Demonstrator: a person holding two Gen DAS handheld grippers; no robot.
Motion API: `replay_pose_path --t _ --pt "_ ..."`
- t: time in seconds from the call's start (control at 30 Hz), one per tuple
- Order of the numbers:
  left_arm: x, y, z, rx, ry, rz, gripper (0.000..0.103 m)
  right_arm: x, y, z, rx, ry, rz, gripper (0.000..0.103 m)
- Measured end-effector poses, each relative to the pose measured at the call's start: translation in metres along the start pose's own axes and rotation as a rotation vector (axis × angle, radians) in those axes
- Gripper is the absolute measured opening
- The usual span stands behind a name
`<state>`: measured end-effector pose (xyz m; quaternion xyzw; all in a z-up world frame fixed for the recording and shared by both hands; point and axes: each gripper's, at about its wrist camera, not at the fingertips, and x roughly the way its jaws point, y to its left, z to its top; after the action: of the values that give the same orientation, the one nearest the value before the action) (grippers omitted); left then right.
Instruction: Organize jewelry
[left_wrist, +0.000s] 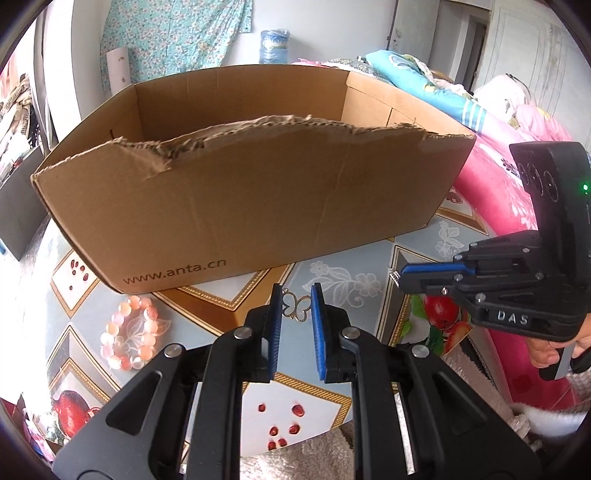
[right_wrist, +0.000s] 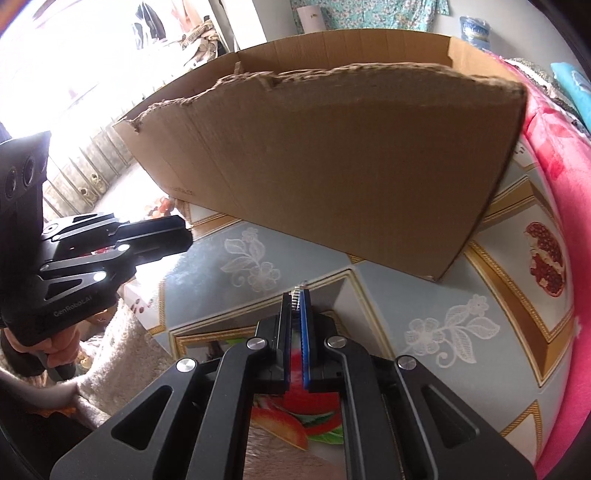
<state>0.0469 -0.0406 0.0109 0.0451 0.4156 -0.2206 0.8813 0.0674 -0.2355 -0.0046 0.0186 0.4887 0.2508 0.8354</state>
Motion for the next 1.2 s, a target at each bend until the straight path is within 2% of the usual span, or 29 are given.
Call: replay_pose_path --t 0.1,0.23,0.3,0.37,0.57,0.63,0.7,0.73,0.93,1.0,1.2 --pt "0.000 0.005 0.000 -0.012 -0.003 -0.001 0.014 0.001 0.010 0.000 -0.016 0.003 0.024 0.005" --pt "-0.002 0.011 -0.002 -0.025 -0.007 -0.002 0.014 -0.004 0.012 0.003 -0.034 -0.007 0.002 0.006" --pt "-0.002 0.013 -0.002 -0.029 -0.007 -0.004 0.014 -0.006 0.009 0.004 -0.031 -0.009 -0.023 0.013" --pt "-0.003 0.014 -0.003 -0.032 -0.009 -0.005 0.014 -0.007 0.008 0.005 -0.029 -0.010 -0.043 0.026" --pt "-0.003 0.015 -0.002 -0.043 -0.005 -0.009 0.014 -0.001 0.012 0.005 -0.081 0.012 -0.094 0.027" --pt "-0.002 0.015 -0.002 -0.044 -0.004 -0.010 0.014 0.001 0.016 0.004 -0.109 0.007 -0.123 0.026" --pt "-0.003 0.016 -0.002 -0.043 -0.004 -0.011 0.014 0.002 0.020 0.004 -0.140 0.010 -0.153 0.017" --pt "-0.002 0.016 -0.002 -0.042 -0.004 -0.010 0.014 0.003 0.020 0.004 -0.139 0.013 -0.141 0.015" --pt "-0.002 0.016 -0.001 -0.041 -0.004 -0.010 0.014 0.000 0.016 0.004 -0.128 0.007 -0.127 0.015" --pt "-0.002 0.015 -0.001 -0.038 -0.004 -0.010 0.014 -0.003 0.013 0.004 -0.115 -0.002 -0.117 0.003" --pt "-0.002 0.014 -0.002 -0.035 -0.005 -0.007 0.014 -0.010 0.008 0.003 -0.093 -0.012 -0.100 0.003"
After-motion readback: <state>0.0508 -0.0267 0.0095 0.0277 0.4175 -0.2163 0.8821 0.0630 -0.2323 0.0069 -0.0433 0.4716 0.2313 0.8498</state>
